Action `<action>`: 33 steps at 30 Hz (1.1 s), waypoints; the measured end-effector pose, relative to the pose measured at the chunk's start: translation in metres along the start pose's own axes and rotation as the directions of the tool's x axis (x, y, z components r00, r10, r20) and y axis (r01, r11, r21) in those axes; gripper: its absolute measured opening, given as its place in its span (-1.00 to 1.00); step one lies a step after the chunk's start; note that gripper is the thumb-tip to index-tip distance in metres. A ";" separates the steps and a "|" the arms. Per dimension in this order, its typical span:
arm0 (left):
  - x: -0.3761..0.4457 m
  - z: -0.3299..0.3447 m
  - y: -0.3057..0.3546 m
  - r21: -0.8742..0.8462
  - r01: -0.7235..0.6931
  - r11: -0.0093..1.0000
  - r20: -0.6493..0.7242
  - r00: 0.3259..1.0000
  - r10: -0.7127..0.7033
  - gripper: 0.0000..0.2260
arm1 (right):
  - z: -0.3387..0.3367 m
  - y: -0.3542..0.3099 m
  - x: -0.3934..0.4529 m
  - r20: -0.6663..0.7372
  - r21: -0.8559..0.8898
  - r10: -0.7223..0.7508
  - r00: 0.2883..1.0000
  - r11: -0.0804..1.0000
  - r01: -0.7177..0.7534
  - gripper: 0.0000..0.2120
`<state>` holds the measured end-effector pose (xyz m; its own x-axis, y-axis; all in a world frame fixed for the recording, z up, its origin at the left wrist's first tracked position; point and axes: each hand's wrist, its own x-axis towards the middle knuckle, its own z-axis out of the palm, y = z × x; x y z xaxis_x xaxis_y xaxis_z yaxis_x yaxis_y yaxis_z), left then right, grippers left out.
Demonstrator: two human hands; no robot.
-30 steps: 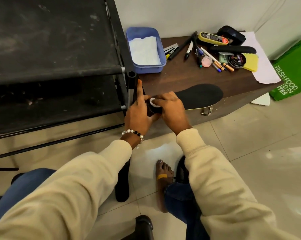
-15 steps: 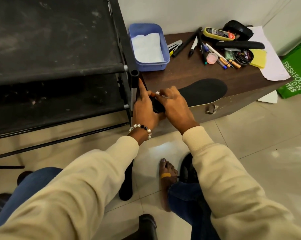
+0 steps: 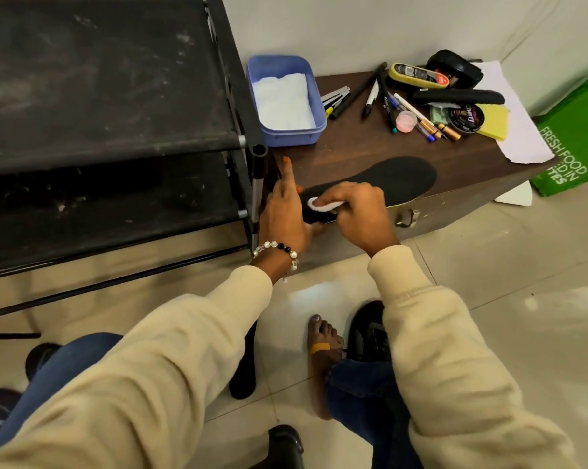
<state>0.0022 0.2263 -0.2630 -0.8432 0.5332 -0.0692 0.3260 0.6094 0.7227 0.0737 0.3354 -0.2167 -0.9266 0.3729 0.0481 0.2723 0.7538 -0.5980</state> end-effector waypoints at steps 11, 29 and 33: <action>-0.012 -0.002 0.014 0.270 -0.043 0.962 0.036 0.999 0.035 -0.32 | -0.016 0.037 -0.029 0.126 0.952 0.913 0.388 -0.001 -0.305 -0.73; -0.203 -0.028 -0.041 -0.163 0.180 0.970 0.097 0.981 -0.166 -0.47 | 0.036 -0.031 -0.165 0.242 0.756 0.700 0.672 0.298 -0.583 -0.92; -0.226 -0.025 -0.065 -0.335 0.384 0.860 0.175 0.923 -0.343 -0.79 | 0.063 -0.025 -0.186 0.359 0.567 0.633 0.686 0.436 -0.699 -0.94</action>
<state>0.1609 0.0515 -0.2778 -0.8149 0.3859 -0.4324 -0.1863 0.5320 0.8260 0.2231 0.2135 -0.2613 -0.5566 0.5387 -0.6325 0.6189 -0.2391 -0.7482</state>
